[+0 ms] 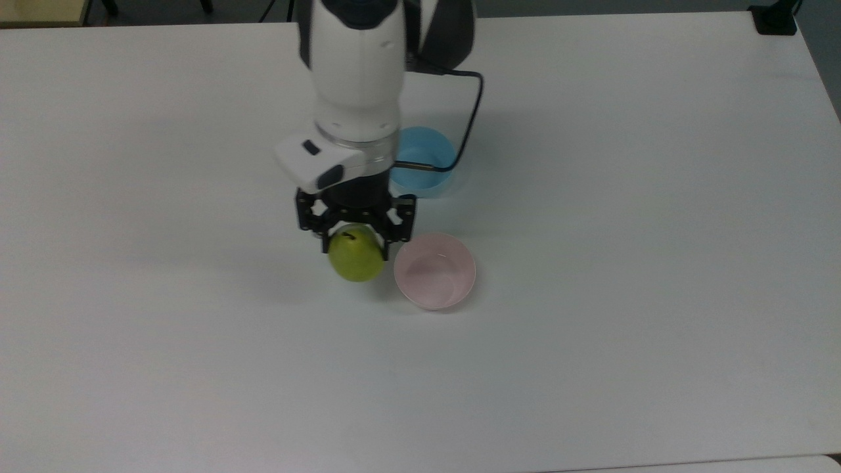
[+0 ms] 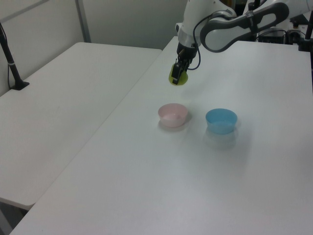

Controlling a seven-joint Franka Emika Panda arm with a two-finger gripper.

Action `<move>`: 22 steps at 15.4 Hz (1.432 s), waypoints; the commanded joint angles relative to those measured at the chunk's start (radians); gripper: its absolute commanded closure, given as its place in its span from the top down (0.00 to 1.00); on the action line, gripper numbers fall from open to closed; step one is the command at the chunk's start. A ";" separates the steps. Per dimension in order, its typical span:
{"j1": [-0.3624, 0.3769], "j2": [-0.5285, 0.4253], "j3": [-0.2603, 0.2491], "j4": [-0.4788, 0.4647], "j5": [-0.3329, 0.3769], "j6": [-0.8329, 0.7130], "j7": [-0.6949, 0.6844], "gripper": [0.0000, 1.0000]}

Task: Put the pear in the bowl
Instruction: 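Lift the pear and carry it over the pink bowl, then lower the pear into the pink bowl and open the gripper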

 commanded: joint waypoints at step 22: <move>0.126 0.098 -0.007 -0.035 -0.053 0.074 0.112 0.72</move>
